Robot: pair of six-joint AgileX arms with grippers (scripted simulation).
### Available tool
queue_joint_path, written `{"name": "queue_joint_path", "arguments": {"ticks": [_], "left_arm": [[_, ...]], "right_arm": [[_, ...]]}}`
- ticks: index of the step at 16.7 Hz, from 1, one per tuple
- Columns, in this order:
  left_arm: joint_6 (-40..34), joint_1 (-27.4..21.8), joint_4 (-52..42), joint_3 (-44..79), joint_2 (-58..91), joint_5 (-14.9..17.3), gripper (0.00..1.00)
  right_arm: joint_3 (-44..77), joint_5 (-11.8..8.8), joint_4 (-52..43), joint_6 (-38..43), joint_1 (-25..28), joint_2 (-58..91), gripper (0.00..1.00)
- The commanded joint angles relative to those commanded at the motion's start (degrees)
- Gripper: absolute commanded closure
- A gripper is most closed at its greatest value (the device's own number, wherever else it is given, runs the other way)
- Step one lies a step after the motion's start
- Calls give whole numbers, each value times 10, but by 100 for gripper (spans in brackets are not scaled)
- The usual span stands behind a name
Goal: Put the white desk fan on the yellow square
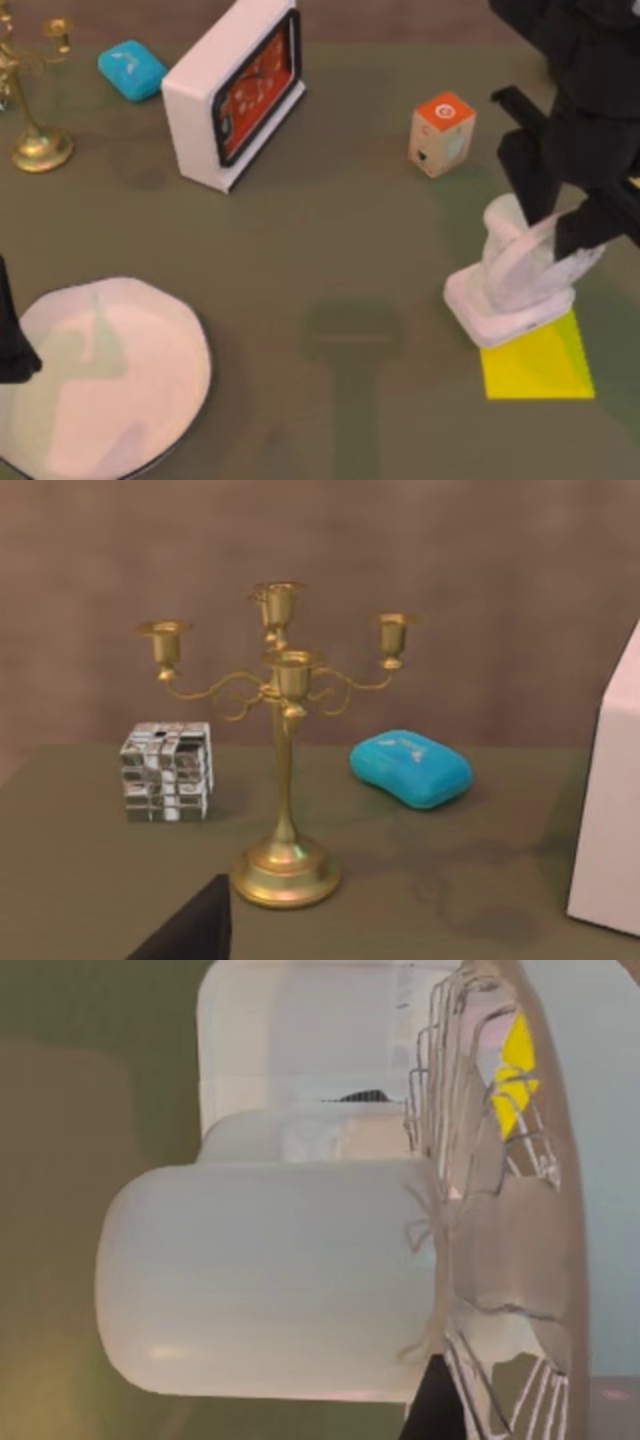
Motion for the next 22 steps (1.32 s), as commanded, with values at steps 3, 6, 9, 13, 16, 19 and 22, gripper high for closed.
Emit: {"name": "queue_joint_path", "arguments": {"ticks": [3,6,9,13,16,19,22], "left_arm": [[0,0,0,0,0,0,0],[0,0,0,0,0,0,0],[0,0,0,0,0,0,0],[0,0,0,0,0,0,0],[0,0,0,0,0,0,0],[0,0,0,0,0,0,0],[0,0,0,0,0,0,0]], "right_arm": [[-51,-3,14,135,-4,-39,100],[-89,-5,25,215,-6,-66,100],[-104,-5,29,241,-8,-77,100],[-102,-5,28,241,-5,-74,100],[-125,-4,53,241,-8,-74,100],[-169,-5,101,238,-11,-71,100],[-175,-5,107,238,-11,-70,100]]}}
